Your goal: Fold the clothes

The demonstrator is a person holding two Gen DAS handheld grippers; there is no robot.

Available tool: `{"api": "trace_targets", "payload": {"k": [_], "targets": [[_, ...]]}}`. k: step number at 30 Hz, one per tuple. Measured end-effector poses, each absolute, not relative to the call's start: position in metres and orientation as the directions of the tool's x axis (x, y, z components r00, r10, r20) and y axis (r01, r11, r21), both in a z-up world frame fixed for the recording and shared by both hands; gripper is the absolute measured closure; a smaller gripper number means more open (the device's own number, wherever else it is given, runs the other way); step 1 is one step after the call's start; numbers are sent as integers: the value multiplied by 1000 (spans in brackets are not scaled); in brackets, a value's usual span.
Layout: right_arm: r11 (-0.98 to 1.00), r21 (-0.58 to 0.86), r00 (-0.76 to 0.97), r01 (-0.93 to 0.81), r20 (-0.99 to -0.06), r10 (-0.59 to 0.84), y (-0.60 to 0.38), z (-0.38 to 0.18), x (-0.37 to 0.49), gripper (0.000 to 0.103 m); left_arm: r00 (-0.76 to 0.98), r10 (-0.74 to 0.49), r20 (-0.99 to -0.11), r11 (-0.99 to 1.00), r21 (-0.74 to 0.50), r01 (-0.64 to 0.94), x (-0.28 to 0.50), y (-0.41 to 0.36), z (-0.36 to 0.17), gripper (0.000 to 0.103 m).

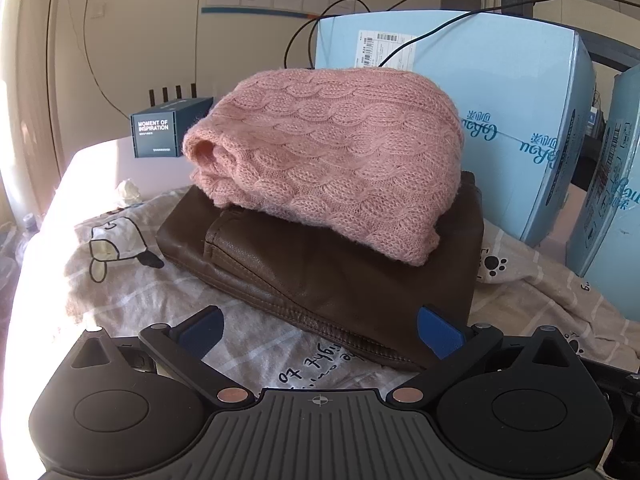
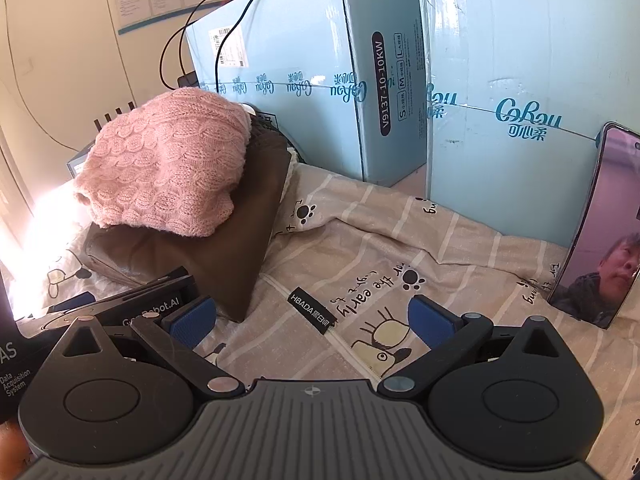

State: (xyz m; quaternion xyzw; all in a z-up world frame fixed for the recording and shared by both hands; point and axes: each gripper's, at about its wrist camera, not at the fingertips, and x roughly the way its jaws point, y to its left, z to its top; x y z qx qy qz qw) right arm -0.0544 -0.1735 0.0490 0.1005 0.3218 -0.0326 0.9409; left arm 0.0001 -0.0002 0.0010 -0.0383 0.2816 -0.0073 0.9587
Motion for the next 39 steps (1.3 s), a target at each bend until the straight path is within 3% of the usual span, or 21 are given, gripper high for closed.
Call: {"api": "trace_targets", "payload": {"k": [39], "targets": [[975, 174, 782, 137, -624, 1, -174, 45, -52, 0, 844, -29, -536, 998, -69, -9, -2, -7, 9, 0]]}}
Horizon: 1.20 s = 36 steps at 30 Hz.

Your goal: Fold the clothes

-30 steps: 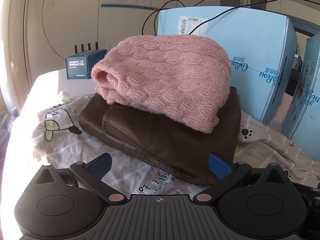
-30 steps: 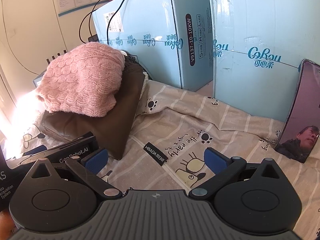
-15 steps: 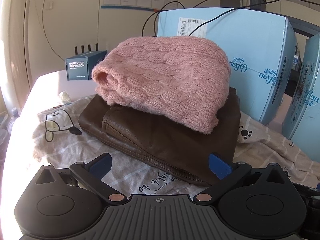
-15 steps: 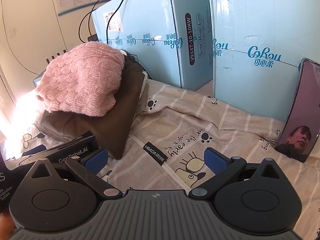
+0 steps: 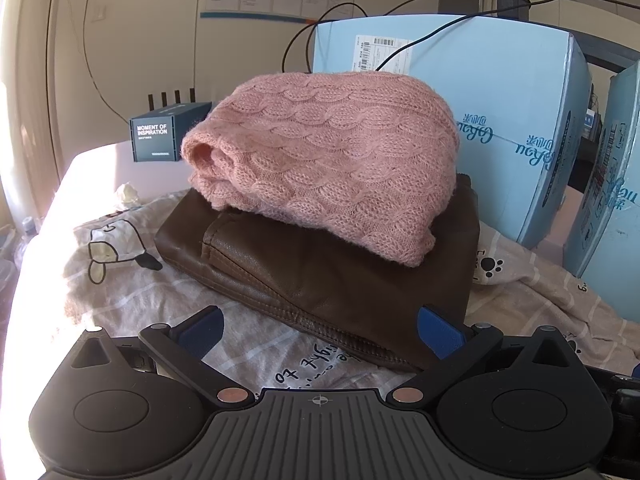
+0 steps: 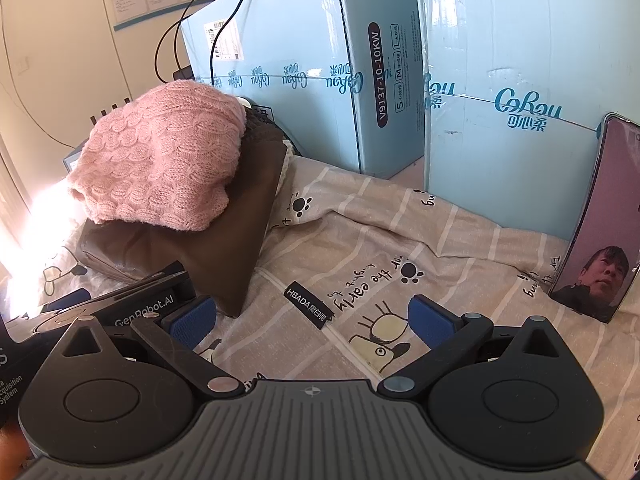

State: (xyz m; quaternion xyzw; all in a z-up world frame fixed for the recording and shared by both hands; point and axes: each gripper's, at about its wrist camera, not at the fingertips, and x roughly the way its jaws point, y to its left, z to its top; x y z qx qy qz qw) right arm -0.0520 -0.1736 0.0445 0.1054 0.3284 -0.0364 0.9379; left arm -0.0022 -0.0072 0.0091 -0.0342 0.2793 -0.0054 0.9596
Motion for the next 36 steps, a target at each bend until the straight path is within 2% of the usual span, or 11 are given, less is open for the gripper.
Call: {"api": "trace_targets", "payload": {"k": [11, 16, 23, 32, 36], "targets": [[966, 184, 769, 181, -638, -23, -178, 35, -49, 0, 853, -48, -520, 997, -79, 8, 1, -3, 4, 0], [952, 199, 775, 232, -629, -57, -177, 37, -58, 0, 844, -104, -526, 989, -145, 32, 0, 5, 7, 0], [906, 264, 802, 331, -585, -122, -186, 45, -94, 0, 850, -221, -477, 968, -212, 133, -9, 5, 13, 0], [864, 235, 785, 445, -567, -250, -187, 53, -147, 0, 781, -416, -465, 905, -297, 305, -21, -5, 22, 0], [843, 272, 791, 464, -556, -256, -188, 59, -170, 0, 778, -462, -425, 884, -290, 366, -34, -11, 28, 0]]}}
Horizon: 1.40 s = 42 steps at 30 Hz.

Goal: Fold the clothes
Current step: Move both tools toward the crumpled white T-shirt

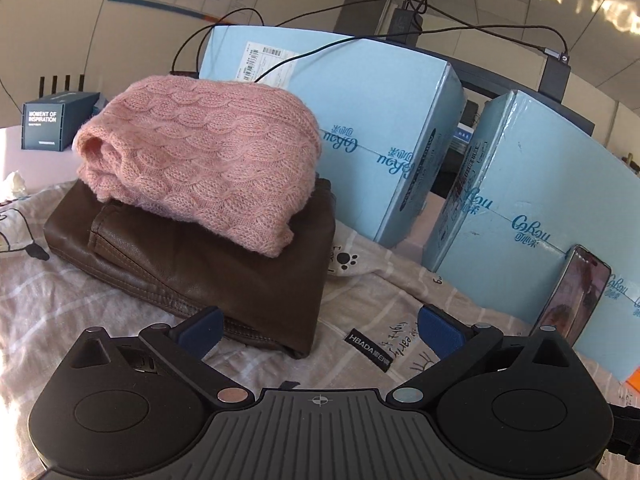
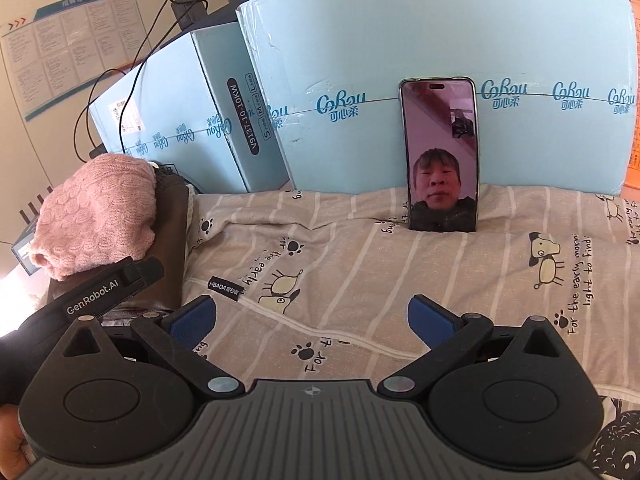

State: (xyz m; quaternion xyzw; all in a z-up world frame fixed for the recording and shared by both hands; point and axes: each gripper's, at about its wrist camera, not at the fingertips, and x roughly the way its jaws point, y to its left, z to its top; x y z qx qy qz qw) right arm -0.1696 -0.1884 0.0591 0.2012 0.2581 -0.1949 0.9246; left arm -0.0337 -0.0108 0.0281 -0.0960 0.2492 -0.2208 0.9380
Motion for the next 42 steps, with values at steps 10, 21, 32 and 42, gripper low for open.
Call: {"api": "trace_targets", "payload": {"k": [10, 21, 32, 42], "targets": [[791, 293, 792, 537, -498, -353, -197, 74, -235, 0, 674, -630, -386, 775, -357, 521, -67, -27, 48, 0], [747, 184, 750, 639, -364, -552, -198, 68, -316, 0, 523, -765, -376, 635, -302, 711, -120, -79, 59, 0], [474, 154, 497, 867, -334, -800, -227, 36, -423, 0, 162, -909, -383, 282, -281, 917, -177, -158, 62, 0], [217, 425, 394, 879, -390, -832, -285, 13, -526, 0, -212, -904, -372, -23, -452, 892, -216, -240, 48, 0]]}}
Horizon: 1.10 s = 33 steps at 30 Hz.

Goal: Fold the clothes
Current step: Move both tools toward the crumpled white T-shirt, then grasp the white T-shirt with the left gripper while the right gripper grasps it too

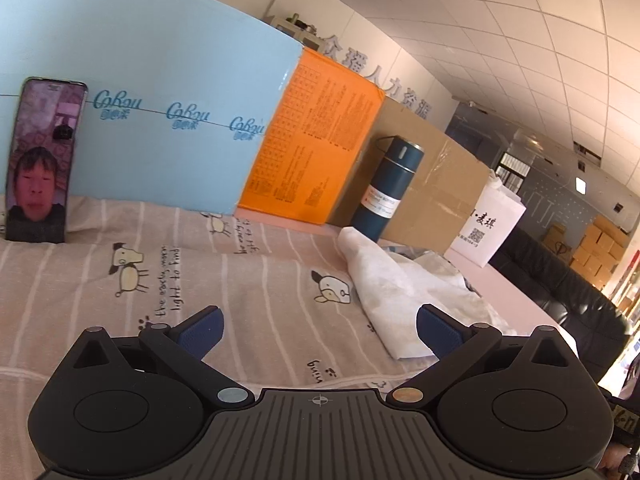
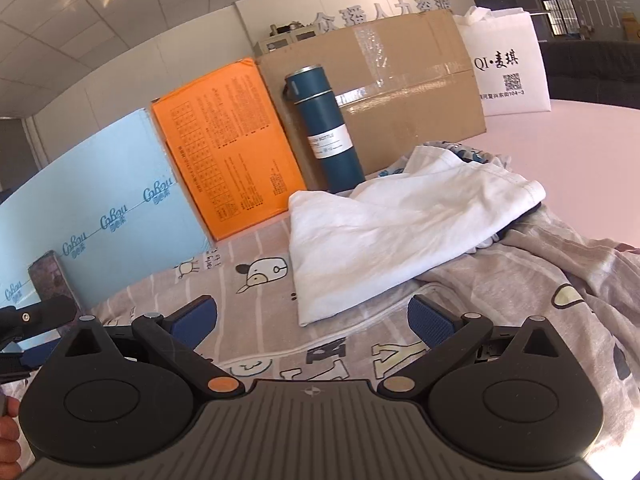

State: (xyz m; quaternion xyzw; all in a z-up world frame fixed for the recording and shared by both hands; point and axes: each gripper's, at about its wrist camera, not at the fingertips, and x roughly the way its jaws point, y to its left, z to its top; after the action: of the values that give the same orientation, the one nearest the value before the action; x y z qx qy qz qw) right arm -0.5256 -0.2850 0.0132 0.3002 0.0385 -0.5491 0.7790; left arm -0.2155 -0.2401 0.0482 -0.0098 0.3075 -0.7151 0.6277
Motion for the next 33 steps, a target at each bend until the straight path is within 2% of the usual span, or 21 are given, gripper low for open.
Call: {"api": "trace_targets", "payload": {"k": [3, 7, 11, 19, 22, 25, 27, 28, 30, 31, 33], "targets": [[137, 537, 386, 833, -385, -838, -308, 8, -557, 0, -361, -863, -353, -110, -567, 816, -216, -279, 43, 0], [43, 664, 383, 746, -376, -844, -338, 2, -590, 0, -487, -814, -317, -132, -716, 685, -220, -327, 24, 1], [-8, 731, 392, 682, -375, -840, -363, -6, -609, 0, -522, -786, -332, -127, -739, 662, -234, -363, 10, 1], [-62, 766, 418, 640, -414, -808, -402, -18, -608, 0, -575, -710, -406, -87, -760, 644, -271, -412, -22, 8], [-71, 756, 406, 651, -425, -809, -412, -20, -602, 0, -534, -730, -427, -98, -707, 700, -291, -411, -23, 18], [-71, 729, 380, 681, -434, -817, -419, -18, -593, 0, -489, -752, -441, -109, -649, 753, -306, -407, -23, 34], [-76, 713, 356, 697, -436, -827, -419, -17, -589, 4, -440, -771, -460, -111, -582, 805, -310, -403, -23, 66], [-79, 702, 340, 708, -437, -832, -418, -16, -586, 6, -414, -777, -474, -104, -552, 827, -310, -402, -23, 72], [-97, 657, 292, 747, -456, -841, -415, -12, -580, 22, -397, -782, -481, -102, -529, 843, -310, -400, -23, 83], [-104, 627, 263, 772, -464, -846, -413, -10, -576, 25, -394, -784, -480, -103, -525, 845, -309, -400, -22, 85], [-112, 559, 205, 822, -474, -856, -408, -4, -566, 43, -397, -788, -470, -109, -528, 842, -308, -401, -21, 92]]}}
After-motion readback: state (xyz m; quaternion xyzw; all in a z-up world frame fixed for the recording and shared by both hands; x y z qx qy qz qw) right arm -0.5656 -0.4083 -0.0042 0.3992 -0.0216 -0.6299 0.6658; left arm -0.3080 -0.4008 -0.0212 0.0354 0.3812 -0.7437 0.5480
